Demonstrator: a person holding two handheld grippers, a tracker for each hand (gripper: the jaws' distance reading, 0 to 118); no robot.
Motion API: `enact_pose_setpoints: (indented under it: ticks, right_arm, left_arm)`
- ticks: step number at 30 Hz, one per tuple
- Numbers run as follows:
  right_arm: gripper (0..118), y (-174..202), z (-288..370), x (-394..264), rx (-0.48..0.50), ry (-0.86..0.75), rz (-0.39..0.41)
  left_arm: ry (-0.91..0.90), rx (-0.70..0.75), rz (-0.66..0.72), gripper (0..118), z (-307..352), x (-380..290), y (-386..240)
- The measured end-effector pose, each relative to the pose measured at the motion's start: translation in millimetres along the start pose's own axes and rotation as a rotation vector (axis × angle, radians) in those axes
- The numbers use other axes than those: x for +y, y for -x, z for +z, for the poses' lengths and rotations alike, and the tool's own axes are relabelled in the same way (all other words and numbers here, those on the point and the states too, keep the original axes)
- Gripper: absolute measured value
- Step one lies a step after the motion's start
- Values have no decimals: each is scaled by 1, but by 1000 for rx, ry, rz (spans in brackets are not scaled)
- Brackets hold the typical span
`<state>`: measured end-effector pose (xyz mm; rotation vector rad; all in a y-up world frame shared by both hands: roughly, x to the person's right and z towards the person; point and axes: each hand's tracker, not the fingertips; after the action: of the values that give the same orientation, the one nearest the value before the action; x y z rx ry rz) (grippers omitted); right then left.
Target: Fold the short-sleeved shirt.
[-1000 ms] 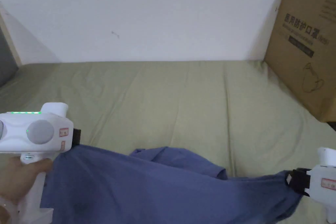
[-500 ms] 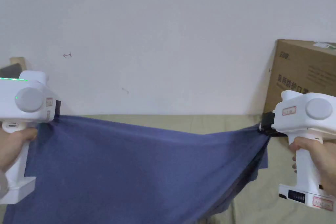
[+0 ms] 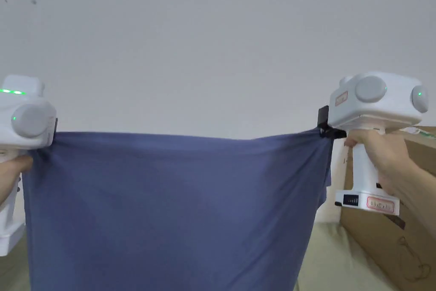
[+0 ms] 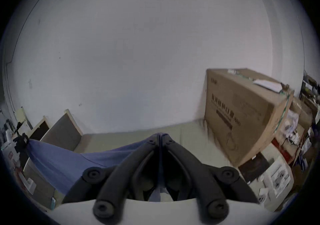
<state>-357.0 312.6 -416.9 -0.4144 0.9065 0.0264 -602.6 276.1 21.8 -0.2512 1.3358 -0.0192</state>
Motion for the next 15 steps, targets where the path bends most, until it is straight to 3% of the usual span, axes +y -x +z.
enact_pose_setpoints:
  ticks: [5, 8, 11, 15]
  right_arm:
    - [2, 2, 5, 44, -17, -90, -48]
    - [2, 2, 6, 57, 2, -142, -37]
    - [2, 3, -2, 48, -26, -119, 35]
    - [2, -8, -29, 1, -35, -47, 18]
  left_arm:
    - [-70, -5, 49, 1, -20, 29, 3]
    - [-86, -3, 70, 1, -28, 36, 3]
    - [-128, 21, 51, 1, -29, 24, -5]
    - [-85, 17, 43, 1, -46, -24, -22]
